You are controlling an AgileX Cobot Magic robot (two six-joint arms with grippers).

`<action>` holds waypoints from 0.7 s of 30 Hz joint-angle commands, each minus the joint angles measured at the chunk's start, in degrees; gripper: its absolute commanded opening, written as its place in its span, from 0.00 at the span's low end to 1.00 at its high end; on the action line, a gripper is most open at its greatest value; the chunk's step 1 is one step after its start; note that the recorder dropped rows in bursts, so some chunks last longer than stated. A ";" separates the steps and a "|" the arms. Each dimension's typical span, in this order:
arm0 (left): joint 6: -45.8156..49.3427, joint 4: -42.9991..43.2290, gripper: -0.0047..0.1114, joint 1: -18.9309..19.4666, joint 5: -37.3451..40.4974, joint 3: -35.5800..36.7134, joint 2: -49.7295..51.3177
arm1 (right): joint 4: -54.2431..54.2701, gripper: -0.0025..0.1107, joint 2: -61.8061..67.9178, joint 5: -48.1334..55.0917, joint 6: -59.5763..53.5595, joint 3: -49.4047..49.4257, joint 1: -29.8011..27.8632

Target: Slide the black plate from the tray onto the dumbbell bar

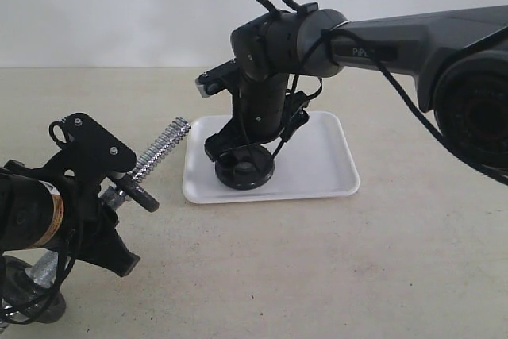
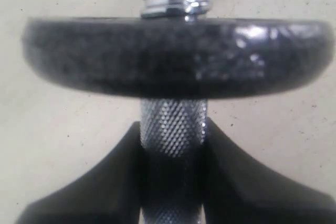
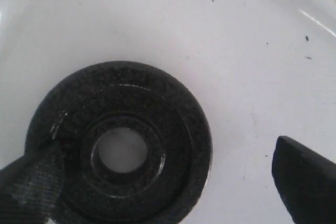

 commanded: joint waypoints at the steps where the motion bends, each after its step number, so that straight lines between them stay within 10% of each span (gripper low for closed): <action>1: -0.75 2.13 0.08 0.13 0.86 -1.74 -2.58 | 4.11 0.92 1.51 0.48 0.01 0.22 -0.02; 21: -0.75 2.13 0.08 0.13 0.76 -1.74 -2.58 | 16.19 0.92 -1.84 1.80 -1.51 -3.30 -0.02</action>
